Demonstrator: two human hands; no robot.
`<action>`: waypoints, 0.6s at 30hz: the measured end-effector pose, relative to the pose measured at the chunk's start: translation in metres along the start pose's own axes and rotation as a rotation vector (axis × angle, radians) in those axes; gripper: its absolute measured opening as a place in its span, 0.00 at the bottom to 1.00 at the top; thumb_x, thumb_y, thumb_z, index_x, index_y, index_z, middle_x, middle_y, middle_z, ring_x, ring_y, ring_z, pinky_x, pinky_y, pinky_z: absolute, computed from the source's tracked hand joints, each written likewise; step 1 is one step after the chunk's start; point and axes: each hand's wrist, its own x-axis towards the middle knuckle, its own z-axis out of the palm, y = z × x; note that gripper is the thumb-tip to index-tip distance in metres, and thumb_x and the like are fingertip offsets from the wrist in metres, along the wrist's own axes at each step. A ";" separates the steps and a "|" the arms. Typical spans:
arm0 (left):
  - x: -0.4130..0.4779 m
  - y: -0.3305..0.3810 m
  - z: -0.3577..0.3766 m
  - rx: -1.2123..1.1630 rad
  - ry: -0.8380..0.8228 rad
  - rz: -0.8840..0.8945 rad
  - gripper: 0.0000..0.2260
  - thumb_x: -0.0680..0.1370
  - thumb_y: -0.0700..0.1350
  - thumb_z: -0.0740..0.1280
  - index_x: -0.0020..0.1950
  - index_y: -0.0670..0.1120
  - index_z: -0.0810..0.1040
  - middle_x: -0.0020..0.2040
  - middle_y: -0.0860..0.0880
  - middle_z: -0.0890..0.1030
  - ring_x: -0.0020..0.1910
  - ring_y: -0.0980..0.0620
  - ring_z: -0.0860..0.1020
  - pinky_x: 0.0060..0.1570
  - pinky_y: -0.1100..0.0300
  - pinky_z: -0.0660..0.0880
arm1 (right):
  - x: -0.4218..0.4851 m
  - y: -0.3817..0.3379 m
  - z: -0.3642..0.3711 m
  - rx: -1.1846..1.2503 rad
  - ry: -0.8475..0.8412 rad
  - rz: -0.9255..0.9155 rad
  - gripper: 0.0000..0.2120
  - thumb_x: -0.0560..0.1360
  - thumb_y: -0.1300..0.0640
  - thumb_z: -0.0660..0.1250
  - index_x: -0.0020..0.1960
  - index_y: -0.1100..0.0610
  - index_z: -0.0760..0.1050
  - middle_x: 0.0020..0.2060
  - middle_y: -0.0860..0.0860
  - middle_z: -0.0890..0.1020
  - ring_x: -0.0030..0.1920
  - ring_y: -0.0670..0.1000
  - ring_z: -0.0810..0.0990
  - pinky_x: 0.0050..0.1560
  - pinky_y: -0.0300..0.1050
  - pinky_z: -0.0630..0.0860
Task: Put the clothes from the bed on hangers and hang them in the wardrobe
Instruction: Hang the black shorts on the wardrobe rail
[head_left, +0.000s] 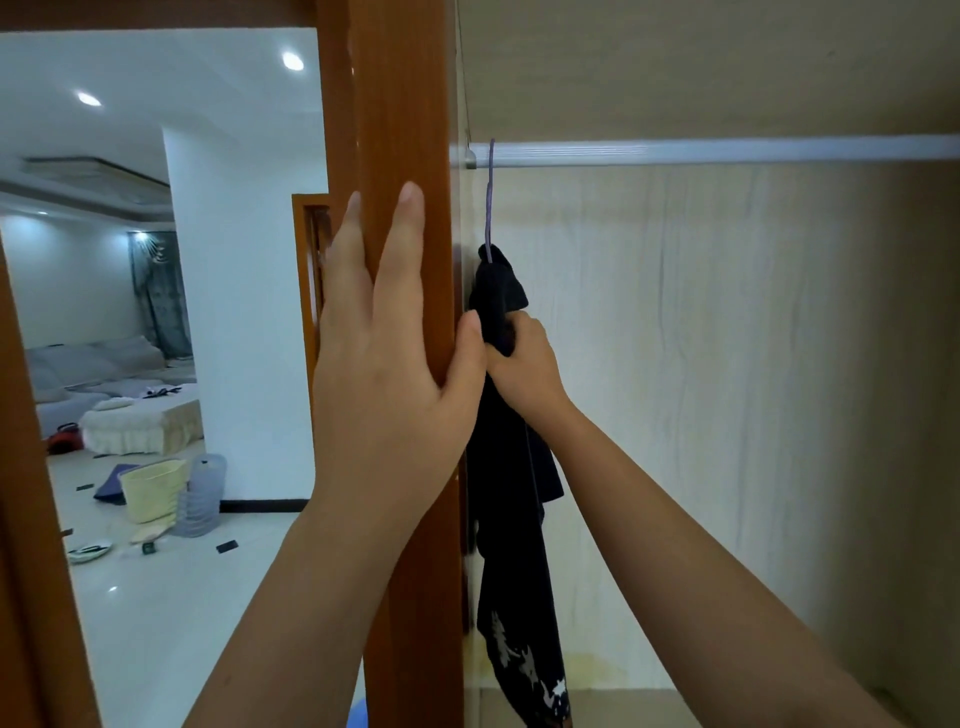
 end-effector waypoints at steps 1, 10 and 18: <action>-0.002 0.000 -0.001 -0.005 -0.008 -0.007 0.29 0.76 0.51 0.60 0.74 0.49 0.52 0.73 0.42 0.60 0.72 0.44 0.61 0.65 0.42 0.69 | -0.007 0.003 -0.001 -0.004 0.008 -0.008 0.14 0.74 0.56 0.64 0.57 0.60 0.70 0.53 0.58 0.77 0.45 0.50 0.77 0.34 0.33 0.70; -0.066 -0.008 -0.015 -0.193 -0.059 -0.129 0.26 0.75 0.54 0.60 0.68 0.59 0.51 0.64 0.69 0.58 0.67 0.63 0.64 0.65 0.66 0.65 | -0.131 0.039 -0.011 0.080 -0.070 0.108 0.12 0.75 0.55 0.64 0.57 0.52 0.69 0.46 0.45 0.78 0.47 0.44 0.78 0.45 0.35 0.75; -0.153 -0.026 -0.032 -0.333 -0.114 -0.445 0.11 0.76 0.52 0.54 0.57 0.61 0.64 0.55 0.64 0.73 0.56 0.63 0.75 0.52 0.66 0.74 | -0.277 0.102 -0.003 0.106 -0.237 0.407 0.12 0.75 0.57 0.65 0.49 0.42 0.66 0.43 0.38 0.76 0.44 0.41 0.77 0.47 0.36 0.76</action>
